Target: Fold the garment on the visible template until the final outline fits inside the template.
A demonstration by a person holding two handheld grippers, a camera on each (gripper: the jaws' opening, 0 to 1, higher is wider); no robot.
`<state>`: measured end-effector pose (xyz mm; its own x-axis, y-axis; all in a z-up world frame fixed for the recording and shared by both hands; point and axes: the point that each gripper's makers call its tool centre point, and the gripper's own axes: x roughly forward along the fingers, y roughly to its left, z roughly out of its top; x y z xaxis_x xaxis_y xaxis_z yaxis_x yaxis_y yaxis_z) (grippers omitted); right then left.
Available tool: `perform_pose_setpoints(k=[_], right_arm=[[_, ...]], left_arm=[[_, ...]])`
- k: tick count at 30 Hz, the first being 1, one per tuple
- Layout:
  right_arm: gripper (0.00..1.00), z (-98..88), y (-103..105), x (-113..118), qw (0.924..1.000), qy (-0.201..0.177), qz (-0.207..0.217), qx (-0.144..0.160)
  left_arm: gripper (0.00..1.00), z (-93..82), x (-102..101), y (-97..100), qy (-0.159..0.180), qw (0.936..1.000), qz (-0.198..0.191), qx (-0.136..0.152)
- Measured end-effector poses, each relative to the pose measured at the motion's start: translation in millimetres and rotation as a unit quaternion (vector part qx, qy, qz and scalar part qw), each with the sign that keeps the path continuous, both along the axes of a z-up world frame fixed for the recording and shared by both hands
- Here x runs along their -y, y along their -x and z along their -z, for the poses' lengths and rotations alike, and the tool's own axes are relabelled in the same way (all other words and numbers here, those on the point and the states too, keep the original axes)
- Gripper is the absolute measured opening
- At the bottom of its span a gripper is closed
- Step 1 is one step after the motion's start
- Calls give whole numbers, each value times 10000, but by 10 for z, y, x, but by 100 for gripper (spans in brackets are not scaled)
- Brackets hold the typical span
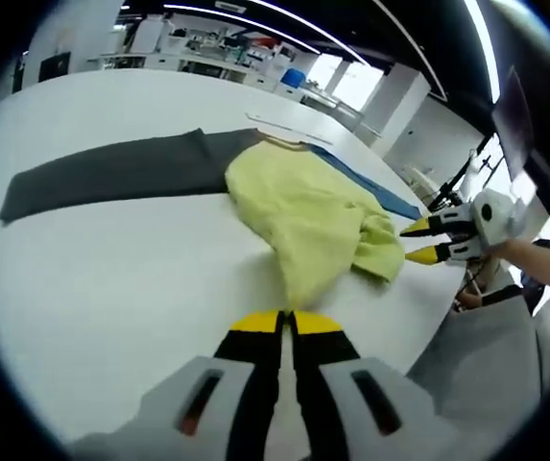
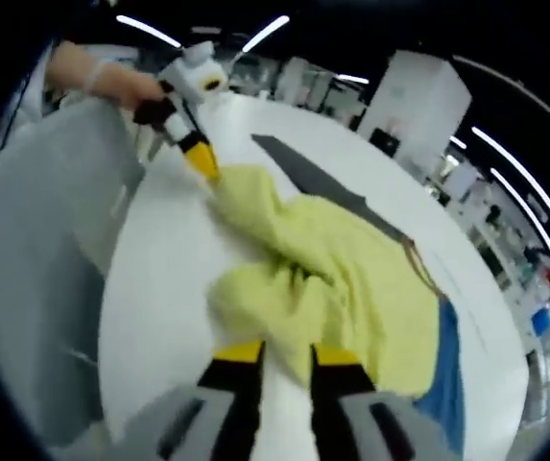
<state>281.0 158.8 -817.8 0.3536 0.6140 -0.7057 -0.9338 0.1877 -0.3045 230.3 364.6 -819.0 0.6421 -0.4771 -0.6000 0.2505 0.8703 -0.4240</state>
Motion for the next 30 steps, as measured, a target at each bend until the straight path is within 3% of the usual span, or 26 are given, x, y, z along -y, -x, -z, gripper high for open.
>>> perform_pose_setpoints(k=[5, 19, 30], right_arm=[[0, 15, -18, -5, 9999, -46, 116, -90], [0, -126, 15, 279, 9984, -237, 486, -155], [0, -265, 114, 652, 9965, -247, 789, -125]], left_arm=[[0, -5, 2, 2, 3, 10000, -13, 2], [0, -6, -13, 45, -29, 10000, 11, -46], [0, -30, 16, 157, -7, 9992, 143, -375]])
